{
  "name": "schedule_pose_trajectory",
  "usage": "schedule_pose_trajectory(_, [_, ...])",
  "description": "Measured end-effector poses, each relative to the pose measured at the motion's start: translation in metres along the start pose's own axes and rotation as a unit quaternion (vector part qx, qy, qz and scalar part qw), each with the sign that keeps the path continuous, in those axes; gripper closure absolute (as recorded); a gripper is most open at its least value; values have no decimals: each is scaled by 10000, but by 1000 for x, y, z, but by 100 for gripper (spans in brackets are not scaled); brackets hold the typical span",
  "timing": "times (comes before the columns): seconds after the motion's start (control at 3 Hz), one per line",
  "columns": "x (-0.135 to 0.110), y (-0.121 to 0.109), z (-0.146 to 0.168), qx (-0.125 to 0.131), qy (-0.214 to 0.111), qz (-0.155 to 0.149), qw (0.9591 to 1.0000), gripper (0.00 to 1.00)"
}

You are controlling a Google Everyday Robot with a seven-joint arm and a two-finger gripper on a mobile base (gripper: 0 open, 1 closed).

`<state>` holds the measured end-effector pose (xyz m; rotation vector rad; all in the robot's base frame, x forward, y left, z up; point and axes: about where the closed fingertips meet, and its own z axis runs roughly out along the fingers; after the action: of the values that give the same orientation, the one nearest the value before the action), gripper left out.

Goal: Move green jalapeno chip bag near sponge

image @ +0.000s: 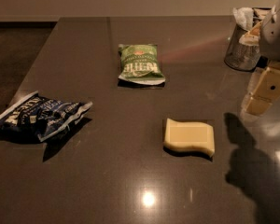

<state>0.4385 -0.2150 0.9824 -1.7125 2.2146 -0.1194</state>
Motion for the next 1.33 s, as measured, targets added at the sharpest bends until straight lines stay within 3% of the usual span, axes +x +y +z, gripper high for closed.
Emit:
schedule_pose_trajectory(0.67, [-13,-10,5,-22,-5,-132,9999,0])
schedule_pose_trajectory(1.0, [-43,-51,24,0,-216,93,9997,0])
schedule_pose_trajectory(1.33, [-64,-79,42,-4,-284,322,9991,0])
